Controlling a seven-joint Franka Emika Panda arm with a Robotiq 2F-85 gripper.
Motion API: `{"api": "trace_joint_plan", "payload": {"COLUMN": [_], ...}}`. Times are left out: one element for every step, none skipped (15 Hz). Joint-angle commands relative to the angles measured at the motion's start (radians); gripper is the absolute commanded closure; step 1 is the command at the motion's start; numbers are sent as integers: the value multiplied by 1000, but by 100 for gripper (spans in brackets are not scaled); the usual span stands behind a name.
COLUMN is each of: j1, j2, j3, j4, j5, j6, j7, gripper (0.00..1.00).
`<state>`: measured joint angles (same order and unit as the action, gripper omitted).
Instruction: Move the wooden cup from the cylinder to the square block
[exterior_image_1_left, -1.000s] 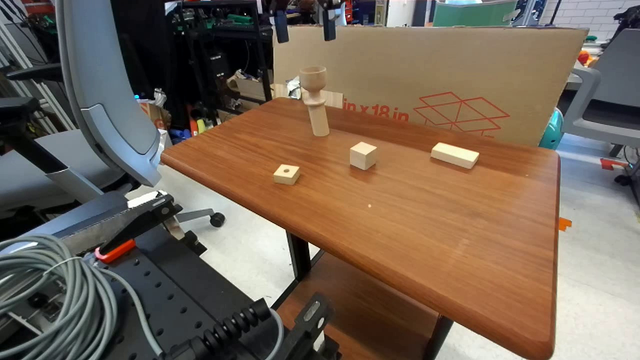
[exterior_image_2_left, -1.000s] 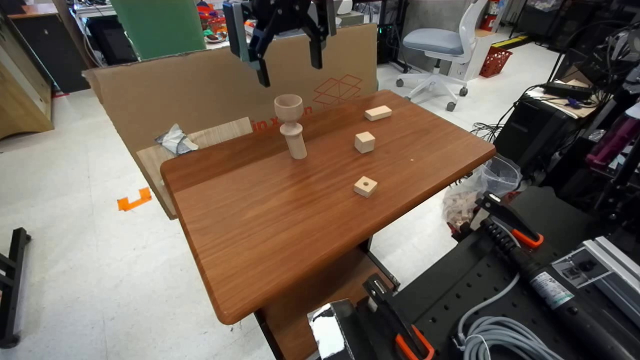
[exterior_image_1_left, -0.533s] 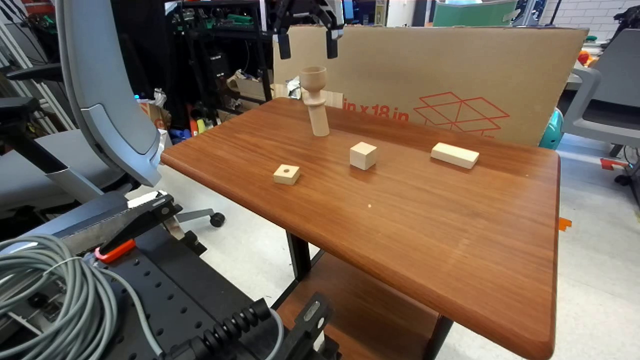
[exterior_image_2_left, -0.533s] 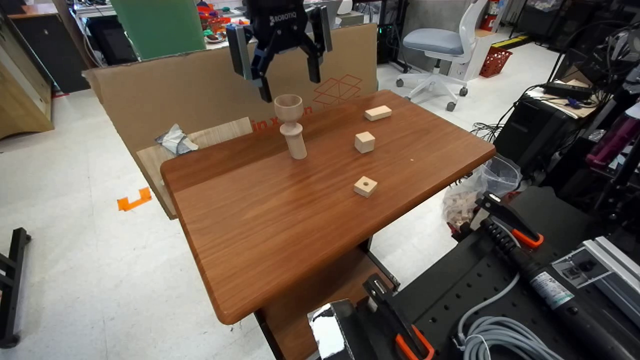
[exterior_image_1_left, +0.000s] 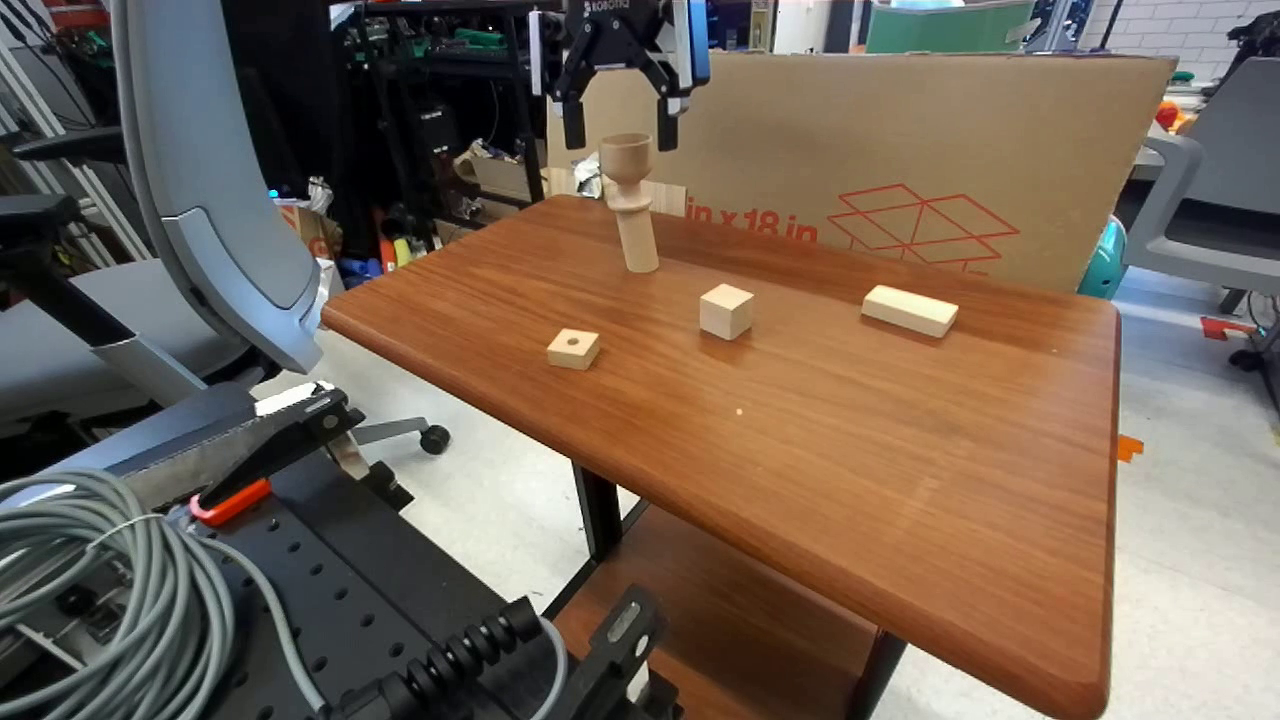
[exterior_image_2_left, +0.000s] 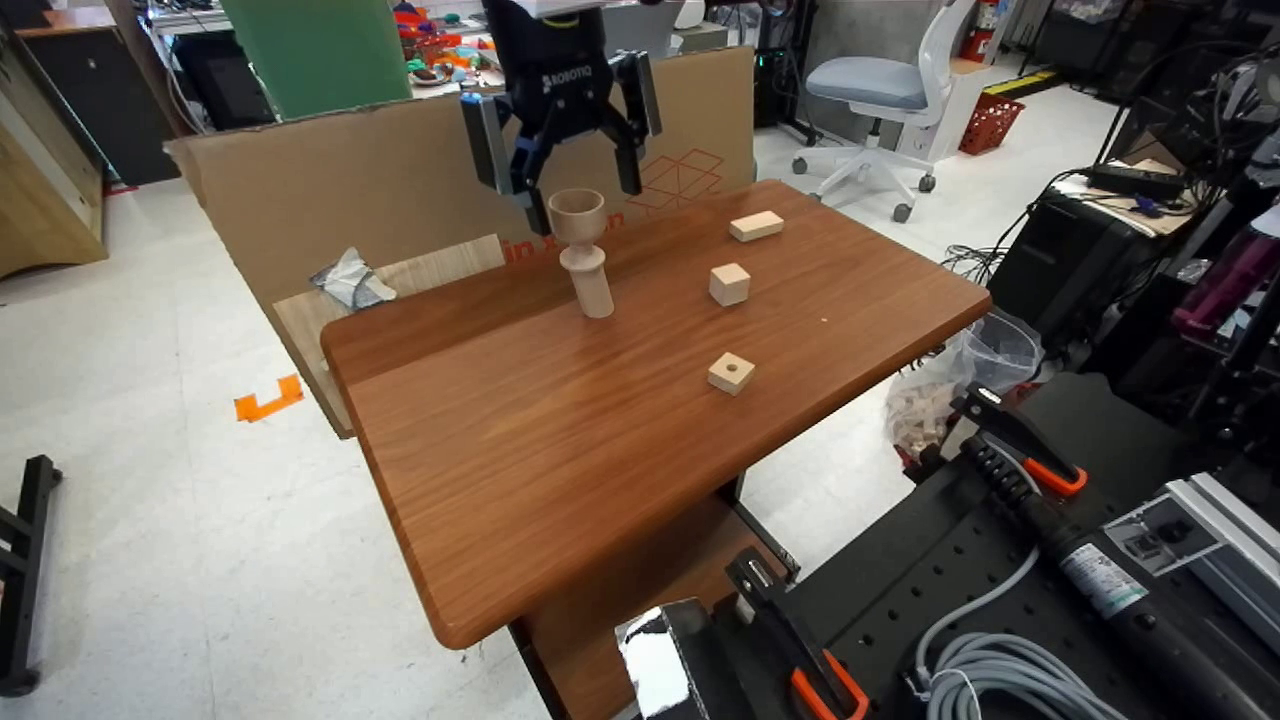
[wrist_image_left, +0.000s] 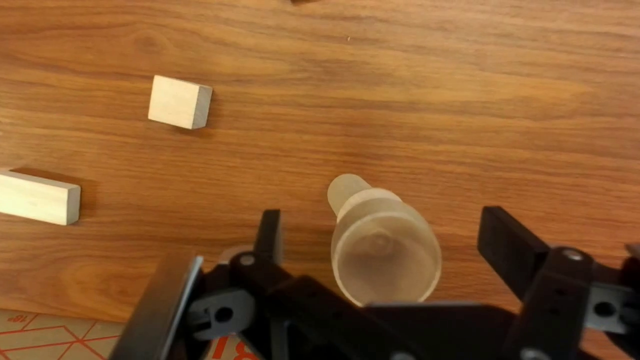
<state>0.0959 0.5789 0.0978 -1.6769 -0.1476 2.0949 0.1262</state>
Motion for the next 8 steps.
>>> {"api": "trace_joint_plan", "payload": {"j1": [23, 24, 25, 27, 28, 29, 30, 31], "j2": [43, 48, 54, 58, 63, 65, 63, 55], "j3": [-22, -22, -23, -24, -24, -24, -23, -22], "j4": [73, 79, 88, 96, 103, 108, 108, 103], "j5": [13, 13, 11, 9, 9, 9, 9, 9], "j6": [-58, -63, -70, -75, -79, -83, -84, -81], "j7": [-25, -26, -26, -26, -27, -26, -27, -30], "gripper": [28, 34, 44, 51, 58, 66, 72, 72]}}
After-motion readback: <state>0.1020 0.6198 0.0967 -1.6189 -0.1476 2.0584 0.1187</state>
